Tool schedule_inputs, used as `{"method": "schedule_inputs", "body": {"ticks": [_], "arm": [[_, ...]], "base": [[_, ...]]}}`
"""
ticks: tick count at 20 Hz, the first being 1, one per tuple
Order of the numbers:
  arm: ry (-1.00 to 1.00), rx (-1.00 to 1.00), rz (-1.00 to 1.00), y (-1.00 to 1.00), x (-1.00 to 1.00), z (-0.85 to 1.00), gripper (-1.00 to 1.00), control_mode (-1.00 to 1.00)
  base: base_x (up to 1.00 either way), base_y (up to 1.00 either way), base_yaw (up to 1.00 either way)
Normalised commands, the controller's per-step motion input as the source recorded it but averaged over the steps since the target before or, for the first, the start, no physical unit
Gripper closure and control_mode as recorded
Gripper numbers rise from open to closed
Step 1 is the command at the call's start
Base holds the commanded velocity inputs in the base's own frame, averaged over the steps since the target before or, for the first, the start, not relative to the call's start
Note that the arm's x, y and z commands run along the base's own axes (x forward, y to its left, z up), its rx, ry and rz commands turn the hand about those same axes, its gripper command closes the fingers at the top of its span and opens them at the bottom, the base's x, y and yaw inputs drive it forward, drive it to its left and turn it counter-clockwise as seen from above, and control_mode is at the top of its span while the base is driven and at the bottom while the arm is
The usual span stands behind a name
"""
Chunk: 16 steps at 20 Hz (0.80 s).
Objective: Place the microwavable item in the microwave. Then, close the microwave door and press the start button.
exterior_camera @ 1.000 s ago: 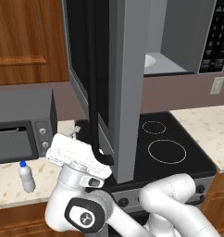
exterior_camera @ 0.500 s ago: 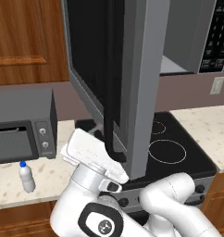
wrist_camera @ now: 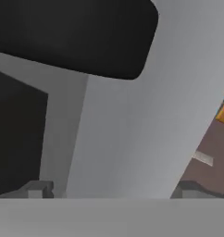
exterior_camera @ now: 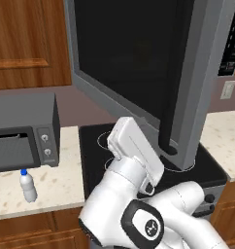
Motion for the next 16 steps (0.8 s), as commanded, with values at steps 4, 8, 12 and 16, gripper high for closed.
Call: {"method": "schedule_inputs", "body": {"ticks": [4, 8, 12, 16], "arm": [[0.02, 0.37, 0.29, -0.78, -0.02, 0.23, -1.0, -1.0], [0.12, 0.3, 0.33, -0.73, 0.04, 0.17, -1.0, -1.0], [0.12, 0.27, 0.34, -0.67, 0.19, 0.09, -1.0, -1.0], [0.17, 0.23, 0.29, -0.45, 0.36, 0.1, -1.0, -1.0]], "base": [[0.0, 0.0, 0.0], [0.0, 0.0, 0.0], [0.0, 0.0, 0.0], [0.0, 0.0, 0.0]]}}
